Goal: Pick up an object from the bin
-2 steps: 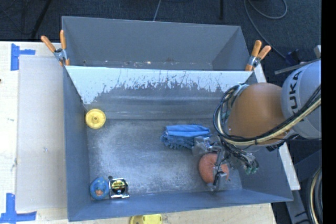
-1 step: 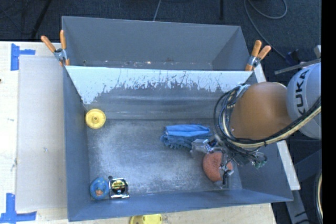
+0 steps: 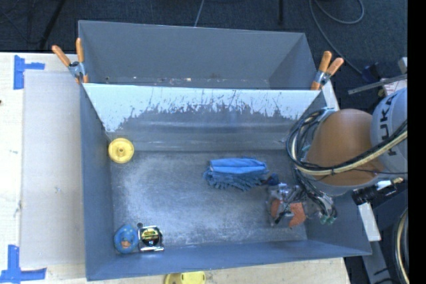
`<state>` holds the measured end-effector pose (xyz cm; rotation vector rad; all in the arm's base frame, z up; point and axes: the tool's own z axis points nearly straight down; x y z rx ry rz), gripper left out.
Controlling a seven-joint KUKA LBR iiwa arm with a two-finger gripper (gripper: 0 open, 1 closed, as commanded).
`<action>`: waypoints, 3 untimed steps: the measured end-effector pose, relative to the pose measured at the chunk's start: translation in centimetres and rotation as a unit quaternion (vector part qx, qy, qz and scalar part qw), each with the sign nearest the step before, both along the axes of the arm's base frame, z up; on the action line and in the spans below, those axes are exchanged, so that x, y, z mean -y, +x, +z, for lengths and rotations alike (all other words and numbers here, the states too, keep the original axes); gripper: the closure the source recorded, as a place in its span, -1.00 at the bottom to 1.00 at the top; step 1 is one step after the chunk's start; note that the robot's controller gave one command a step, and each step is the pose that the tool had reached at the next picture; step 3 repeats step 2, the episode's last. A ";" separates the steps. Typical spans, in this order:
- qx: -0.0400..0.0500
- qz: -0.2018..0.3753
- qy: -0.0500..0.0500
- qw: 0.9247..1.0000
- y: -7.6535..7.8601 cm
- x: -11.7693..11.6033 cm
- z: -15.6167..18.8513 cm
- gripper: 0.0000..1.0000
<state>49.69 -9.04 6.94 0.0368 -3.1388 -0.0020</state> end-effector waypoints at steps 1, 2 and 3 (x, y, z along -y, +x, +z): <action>0.000 -0.001 0.000 1.000 0.0 0.0 0.0 1.00; 0.001 0.001 0.000 1.000 2.9 -0.4 20.3 1.00; 0.001 0.001 0.000 1.000 2.9 -0.4 20.3 1.00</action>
Offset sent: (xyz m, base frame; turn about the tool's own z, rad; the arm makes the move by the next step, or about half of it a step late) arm 0.0448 0.0034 0.3231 -0.0057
